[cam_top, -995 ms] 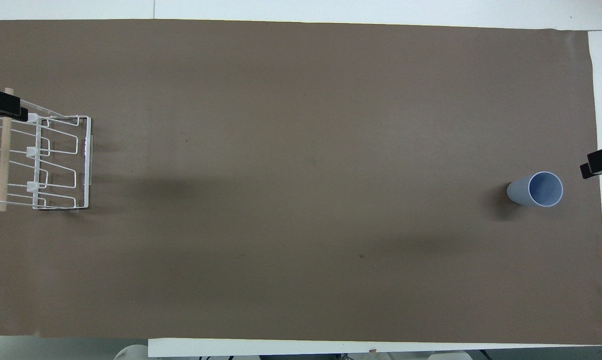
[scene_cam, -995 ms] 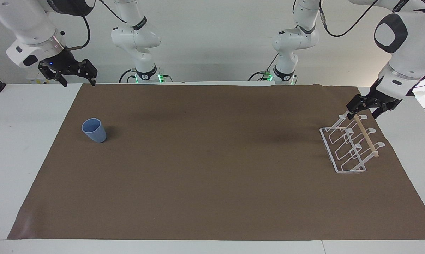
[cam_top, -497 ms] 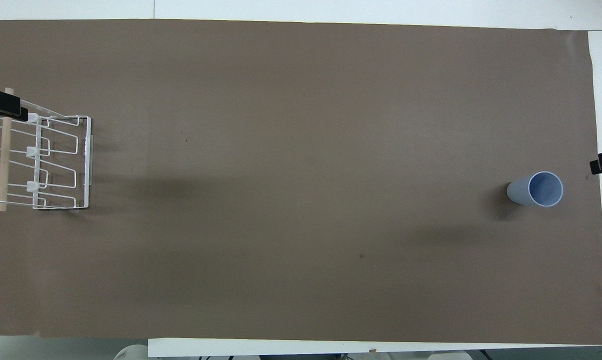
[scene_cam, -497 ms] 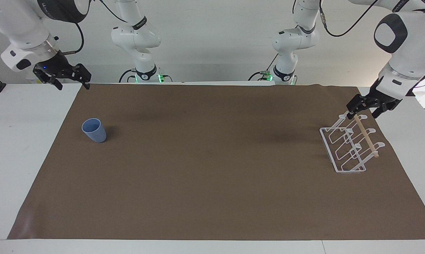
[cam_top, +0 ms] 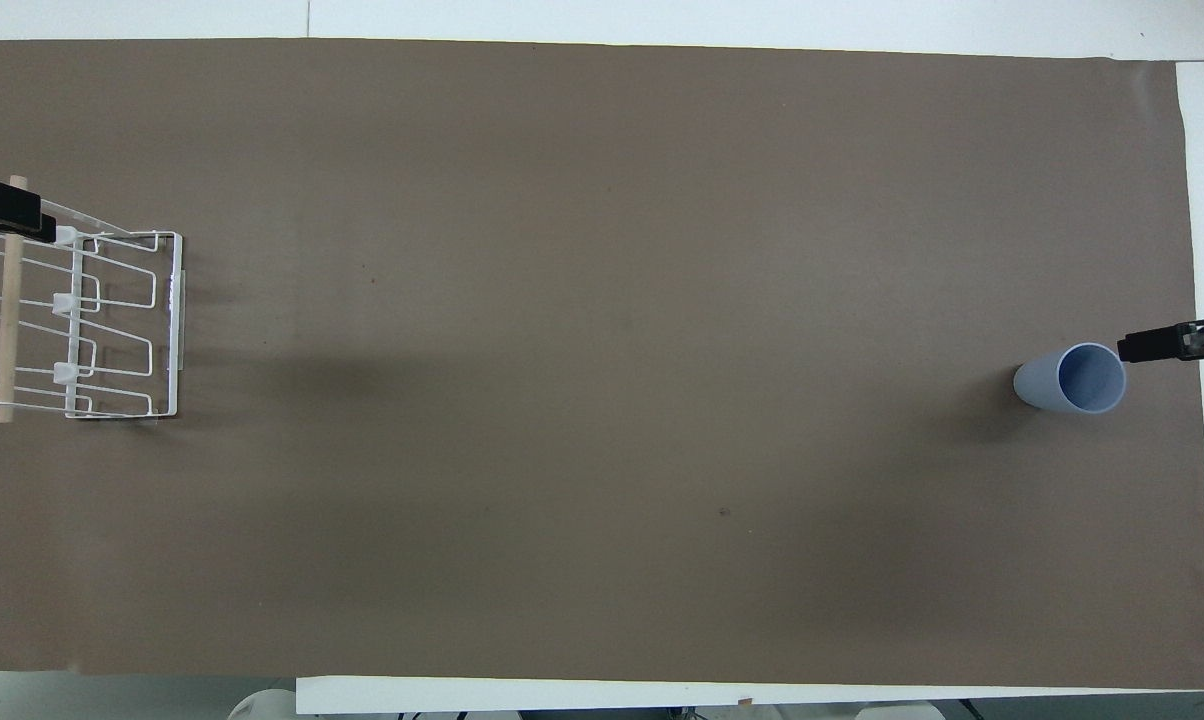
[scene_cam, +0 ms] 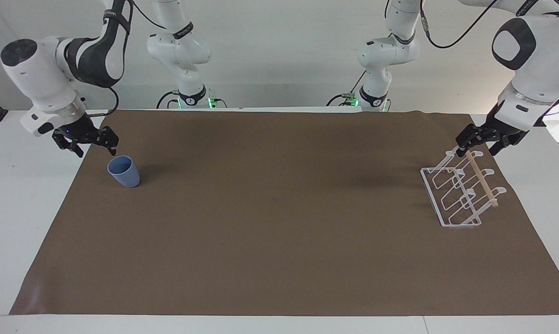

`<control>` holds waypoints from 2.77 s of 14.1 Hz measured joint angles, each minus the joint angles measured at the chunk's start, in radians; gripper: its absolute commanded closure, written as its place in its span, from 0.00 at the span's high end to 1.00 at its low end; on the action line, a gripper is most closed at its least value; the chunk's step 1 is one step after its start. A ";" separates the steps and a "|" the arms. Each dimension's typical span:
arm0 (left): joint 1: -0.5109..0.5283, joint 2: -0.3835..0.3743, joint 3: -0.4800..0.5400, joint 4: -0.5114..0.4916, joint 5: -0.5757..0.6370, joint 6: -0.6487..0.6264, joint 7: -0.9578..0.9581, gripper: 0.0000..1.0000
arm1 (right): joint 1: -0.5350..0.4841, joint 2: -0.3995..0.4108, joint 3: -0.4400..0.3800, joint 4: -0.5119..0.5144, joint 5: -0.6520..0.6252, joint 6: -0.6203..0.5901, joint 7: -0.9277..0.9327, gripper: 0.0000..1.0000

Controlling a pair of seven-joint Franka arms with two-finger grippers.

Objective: Hang cup on cup holder
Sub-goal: 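Close the right gripper on the rim of the blue cup, then lift the cup with the right gripper while the left gripper reaches out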

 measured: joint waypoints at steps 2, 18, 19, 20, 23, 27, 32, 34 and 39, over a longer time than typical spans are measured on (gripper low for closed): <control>0.000 0.000 0.000 0.000 0.000 0.000 0.000 1.00 | -0.013 0.028 0.000 -0.039 0.000 0.039 -0.017 0.98; 0.000 -0.002 0.000 -0.002 0.000 -0.007 0.000 1.00 | -0.013 0.074 0.006 -0.132 0.000 0.177 -0.115 0.00; 0.000 -0.003 0.000 -0.002 0.000 -0.011 0.000 1.00 | -0.013 0.074 0.006 -0.132 0.000 0.177 -0.116 0.00; 0.000 -0.005 0.000 -0.002 0.000 -0.012 0.000 1.00 | -0.012 0.074 0.006 -0.128 0.000 0.166 -0.122 0.00; 0.000 -0.017 0.001 -0.002 0.000 -0.025 0.000 1.00 | 0.012 0.072 0.013 -0.004 0.095 -0.072 -0.140 0.00; 0.016 -0.024 0.004 -0.007 0.000 -0.037 -0.034 1.00 | 0.094 0.054 0.022 0.217 0.520 -0.415 -0.086 0.00; -0.011 -0.024 -0.015 -0.022 -0.005 -0.009 -0.359 1.00 | 0.262 0.064 0.026 0.221 0.951 -0.484 0.137 0.00; -0.068 -0.025 -0.022 -0.026 -0.038 0.002 -0.576 1.00 | 0.365 0.066 0.029 0.217 1.053 -0.441 0.234 0.00; -0.232 -0.028 -0.028 -0.003 -0.139 0.018 -1.217 1.00 | 0.607 0.070 0.031 0.174 1.293 -0.148 0.380 0.00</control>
